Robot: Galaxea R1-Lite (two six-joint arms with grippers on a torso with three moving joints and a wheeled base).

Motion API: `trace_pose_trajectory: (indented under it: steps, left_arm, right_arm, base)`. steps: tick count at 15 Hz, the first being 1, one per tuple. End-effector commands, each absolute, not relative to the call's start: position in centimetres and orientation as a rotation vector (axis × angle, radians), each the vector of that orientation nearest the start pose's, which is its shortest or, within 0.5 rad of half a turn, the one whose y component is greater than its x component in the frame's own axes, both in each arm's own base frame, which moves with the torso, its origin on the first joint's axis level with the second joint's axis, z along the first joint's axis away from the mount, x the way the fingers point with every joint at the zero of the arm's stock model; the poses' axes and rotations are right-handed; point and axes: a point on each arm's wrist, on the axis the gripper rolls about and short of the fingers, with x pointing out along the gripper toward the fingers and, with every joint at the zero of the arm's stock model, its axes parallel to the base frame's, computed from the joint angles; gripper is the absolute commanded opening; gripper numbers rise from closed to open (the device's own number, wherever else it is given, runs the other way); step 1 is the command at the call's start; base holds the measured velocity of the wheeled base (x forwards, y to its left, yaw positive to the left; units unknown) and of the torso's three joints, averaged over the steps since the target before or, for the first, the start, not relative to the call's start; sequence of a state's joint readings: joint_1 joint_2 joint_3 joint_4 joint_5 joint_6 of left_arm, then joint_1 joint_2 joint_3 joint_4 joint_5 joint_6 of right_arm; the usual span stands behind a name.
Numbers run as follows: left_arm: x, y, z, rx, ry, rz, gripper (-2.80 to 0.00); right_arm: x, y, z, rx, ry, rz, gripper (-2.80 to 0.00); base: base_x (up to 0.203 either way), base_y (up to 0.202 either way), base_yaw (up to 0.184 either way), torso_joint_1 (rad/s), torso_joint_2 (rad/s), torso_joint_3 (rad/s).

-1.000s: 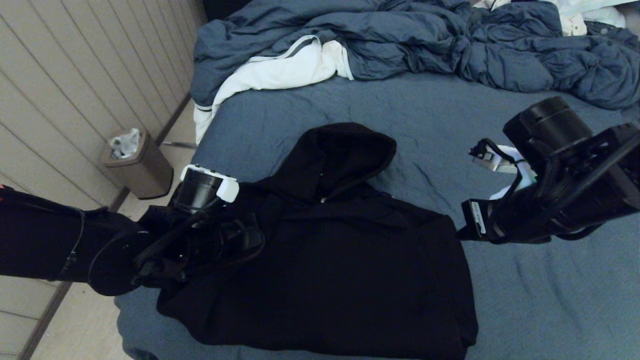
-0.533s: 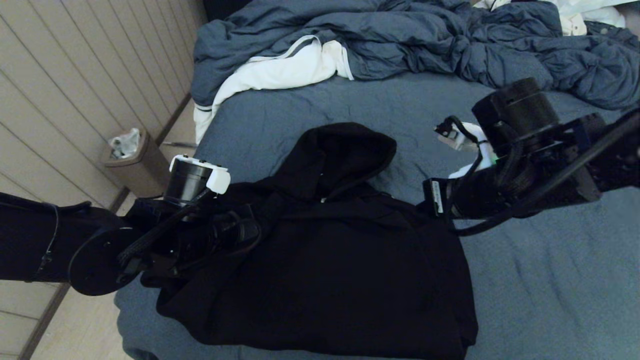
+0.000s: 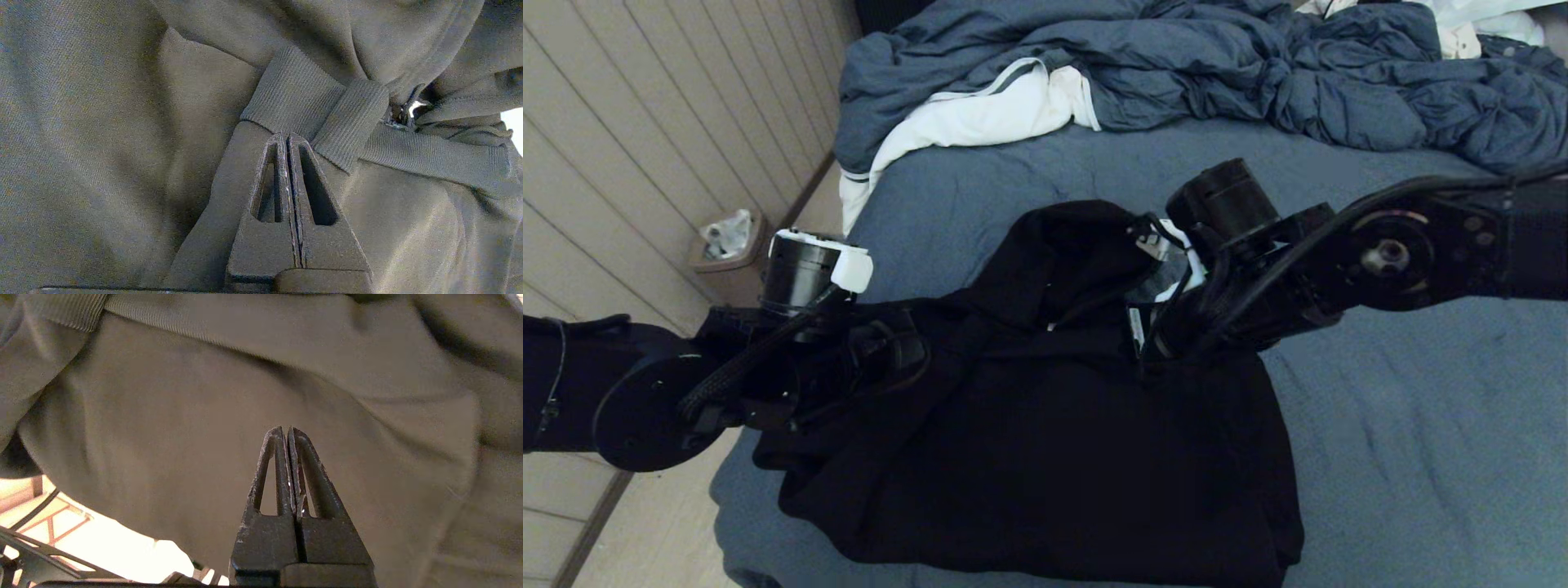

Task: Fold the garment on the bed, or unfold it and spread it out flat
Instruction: Unfold the black sweatshirt

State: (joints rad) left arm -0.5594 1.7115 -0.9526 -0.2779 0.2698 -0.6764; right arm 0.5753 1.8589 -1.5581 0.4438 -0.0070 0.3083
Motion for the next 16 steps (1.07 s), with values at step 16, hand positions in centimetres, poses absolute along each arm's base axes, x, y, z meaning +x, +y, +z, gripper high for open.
trace_pose_trajectory:
  steps: [16]
  left_arm:
    - [29.4,-25.8,17.6,-0.299,0.542,-0.262,-2.8]
  right_arm:
    - [31.2,13.1,25.7,0.105,0.625,0.369,-2.8]
  base:
    - [0.0,0.0,0.0,0.0,0.0,0.0]
